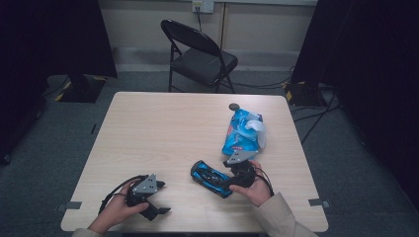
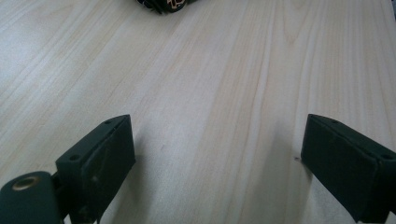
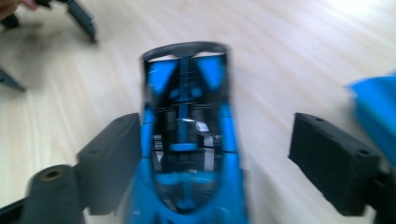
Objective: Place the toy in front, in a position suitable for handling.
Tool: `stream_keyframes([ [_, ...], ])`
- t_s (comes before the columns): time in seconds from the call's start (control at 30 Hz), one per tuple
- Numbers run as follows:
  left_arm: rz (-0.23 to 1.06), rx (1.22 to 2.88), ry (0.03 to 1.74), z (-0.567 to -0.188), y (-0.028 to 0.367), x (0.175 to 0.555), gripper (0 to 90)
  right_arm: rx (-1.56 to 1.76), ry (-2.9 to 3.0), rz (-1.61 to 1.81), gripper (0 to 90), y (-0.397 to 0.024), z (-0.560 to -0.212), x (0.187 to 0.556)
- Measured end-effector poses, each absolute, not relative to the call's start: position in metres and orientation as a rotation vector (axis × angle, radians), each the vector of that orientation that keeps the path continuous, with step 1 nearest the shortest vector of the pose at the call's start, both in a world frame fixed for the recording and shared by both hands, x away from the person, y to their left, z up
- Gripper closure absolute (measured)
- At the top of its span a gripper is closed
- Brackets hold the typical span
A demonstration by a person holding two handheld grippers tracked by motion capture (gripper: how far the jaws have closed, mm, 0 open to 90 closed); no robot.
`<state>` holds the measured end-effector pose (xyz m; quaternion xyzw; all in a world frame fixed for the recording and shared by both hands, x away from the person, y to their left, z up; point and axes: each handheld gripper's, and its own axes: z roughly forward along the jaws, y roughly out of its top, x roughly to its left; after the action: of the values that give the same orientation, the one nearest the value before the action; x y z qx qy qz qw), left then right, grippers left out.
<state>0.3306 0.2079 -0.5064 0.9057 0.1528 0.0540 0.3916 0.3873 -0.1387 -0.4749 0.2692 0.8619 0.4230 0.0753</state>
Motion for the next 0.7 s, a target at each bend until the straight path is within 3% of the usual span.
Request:
stream_keyframes([
  [0.33, 0.137, 2.301, 0.388, -0.506, 0.208, 0.331, 9.1, 0.865, 2.49, 1.247, 16.5, -0.169, -0.441, 0.411],
  [0.7, 0.137, 2.301, 0.388, -0.506, 0.208, 0.331, 9.1, 0.929, 2.407, 1.245, 29.2, -0.184, -0.424, 0.427],
])
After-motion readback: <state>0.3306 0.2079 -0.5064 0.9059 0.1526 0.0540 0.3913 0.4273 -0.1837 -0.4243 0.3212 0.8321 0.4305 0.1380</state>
